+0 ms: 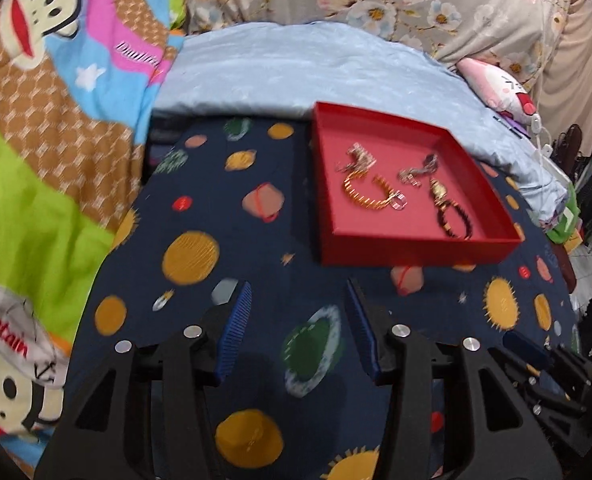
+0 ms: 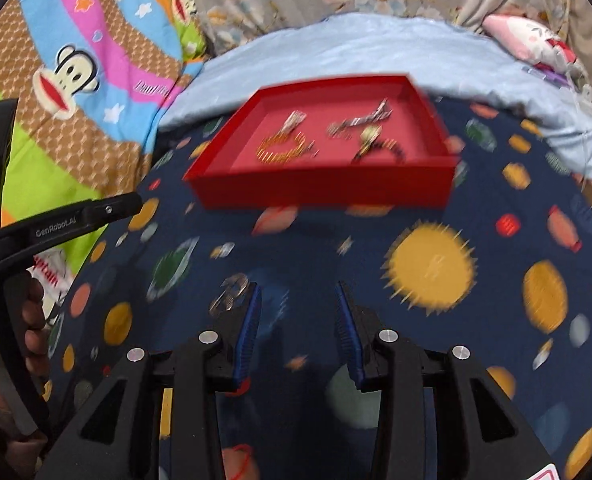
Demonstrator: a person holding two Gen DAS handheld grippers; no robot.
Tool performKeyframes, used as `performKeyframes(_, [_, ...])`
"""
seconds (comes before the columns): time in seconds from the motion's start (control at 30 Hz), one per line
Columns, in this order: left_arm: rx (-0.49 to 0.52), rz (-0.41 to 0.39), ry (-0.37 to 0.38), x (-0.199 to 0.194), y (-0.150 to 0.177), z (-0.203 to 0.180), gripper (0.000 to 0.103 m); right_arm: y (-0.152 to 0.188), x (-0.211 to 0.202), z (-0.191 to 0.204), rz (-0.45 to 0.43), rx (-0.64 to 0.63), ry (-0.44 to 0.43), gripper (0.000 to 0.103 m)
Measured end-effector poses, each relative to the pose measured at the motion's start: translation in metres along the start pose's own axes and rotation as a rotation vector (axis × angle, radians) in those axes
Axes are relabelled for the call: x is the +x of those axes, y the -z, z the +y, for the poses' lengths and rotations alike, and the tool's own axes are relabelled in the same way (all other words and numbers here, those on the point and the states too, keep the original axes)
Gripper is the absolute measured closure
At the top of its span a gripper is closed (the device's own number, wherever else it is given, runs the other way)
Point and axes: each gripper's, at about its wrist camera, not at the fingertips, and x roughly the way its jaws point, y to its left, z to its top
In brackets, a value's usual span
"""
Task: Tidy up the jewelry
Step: 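Grasp a small silver earring with the left tool while the right tool grasps a gold hoop earring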
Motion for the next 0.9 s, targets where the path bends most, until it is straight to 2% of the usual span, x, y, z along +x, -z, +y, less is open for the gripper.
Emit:
performKeyframes(0.13, [-0.017, 0.035, -0.015, -0.001, 0.02, 0.011, 0.057, 0.01, 0.015, 0.017, 0.031, -0.014, -0.024, 0.066])
performKeyframes(0.27, [-0.01, 0.063, -0.042, 0.001, 0.037, 0.016, 0.057, 0.011, 0.027, 0.034, 0.044, -0.052, -0.004, 0.066])
performKeyframes(0.5, [-0.018, 0.081, -0.064, 0.004, 0.049, 0.025, 0.057, 0.008, 0.043, 0.05, 0.06, -0.07, -0.006, 0.069])
performKeyframes(0.67, [-0.026, 0.08, -0.058, 0.003, 0.05, 0.027, 0.057, 0.005, 0.048, 0.055, 0.058, -0.091, 0.022, 0.086])
performKeyframes(0.9, [-0.011, 0.084, -0.037, 0.004, 0.049, 0.019, 0.057, 0.008, 0.041, 0.049, 0.052, -0.085, 0.033, 0.087])
